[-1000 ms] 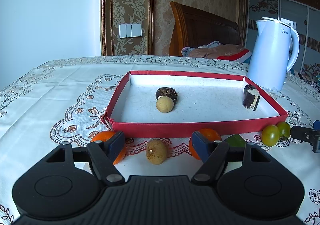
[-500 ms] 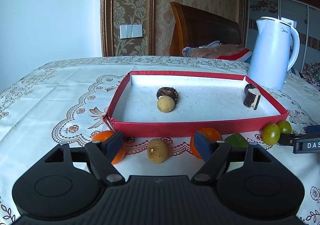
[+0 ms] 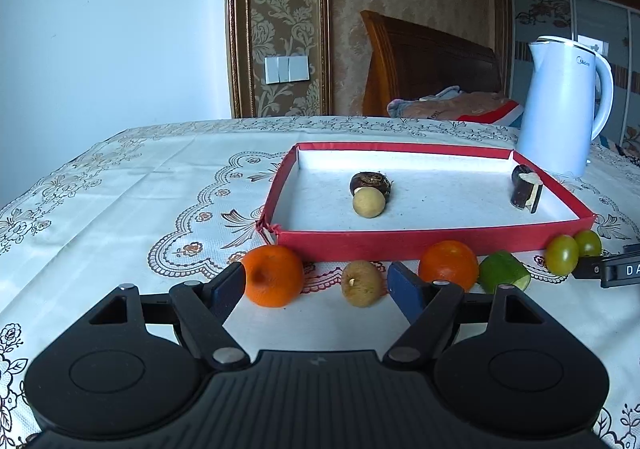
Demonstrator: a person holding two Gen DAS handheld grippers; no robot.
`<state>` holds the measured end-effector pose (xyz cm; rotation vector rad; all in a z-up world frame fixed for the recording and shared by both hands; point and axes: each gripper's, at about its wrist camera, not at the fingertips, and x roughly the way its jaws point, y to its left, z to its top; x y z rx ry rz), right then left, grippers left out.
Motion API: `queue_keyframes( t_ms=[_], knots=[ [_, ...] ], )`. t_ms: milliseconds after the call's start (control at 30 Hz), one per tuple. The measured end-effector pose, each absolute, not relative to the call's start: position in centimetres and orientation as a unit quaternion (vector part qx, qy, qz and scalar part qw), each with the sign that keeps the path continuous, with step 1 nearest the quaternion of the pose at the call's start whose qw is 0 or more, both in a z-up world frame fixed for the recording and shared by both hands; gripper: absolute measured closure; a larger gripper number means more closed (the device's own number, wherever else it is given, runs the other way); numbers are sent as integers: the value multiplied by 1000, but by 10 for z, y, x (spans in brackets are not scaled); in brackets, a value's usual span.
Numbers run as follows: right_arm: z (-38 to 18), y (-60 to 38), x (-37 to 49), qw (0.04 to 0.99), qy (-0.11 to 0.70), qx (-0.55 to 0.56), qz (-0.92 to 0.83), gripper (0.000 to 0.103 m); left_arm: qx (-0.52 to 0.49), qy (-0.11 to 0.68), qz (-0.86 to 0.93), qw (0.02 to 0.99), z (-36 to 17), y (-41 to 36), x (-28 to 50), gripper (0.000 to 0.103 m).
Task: Organize fruits
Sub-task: 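Move both open tools toward the produce lying beside the tray, then close the left tool on an orange while the right tool grasps a green tomato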
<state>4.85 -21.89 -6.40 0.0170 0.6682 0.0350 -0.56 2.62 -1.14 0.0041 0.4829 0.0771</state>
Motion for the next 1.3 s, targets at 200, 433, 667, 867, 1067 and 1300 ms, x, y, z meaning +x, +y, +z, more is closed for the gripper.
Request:
queue_keyframes(
  t_ms=[200, 433, 667, 867, 1067, 1300],
  knots=[
    [-64, -219, 49, 944, 328, 7, 17, 0, 13, 245, 61, 967, -12, 33, 1, 25],
    [-64, -219, 49, 944, 328, 7, 17, 0, 26, 265, 75, 961, -15, 41, 14, 25],
    [-64, -218, 49, 944, 329, 4, 15, 0, 3, 305, 92, 948, -21, 60, 34, 25],
    [-64, -218, 49, 944, 329, 3, 15, 0, -12, 317, 96, 943, -25, 65, 37, 25],
    [-64, -219, 50, 944, 328, 5, 16, 0, -11, 317, 96, 943, -25, 63, 37, 25],
    [-64, -220, 51, 945, 326, 9, 11, 2, -10, 317, 97, 944, -25, 62, 37, 25]
  ],
)
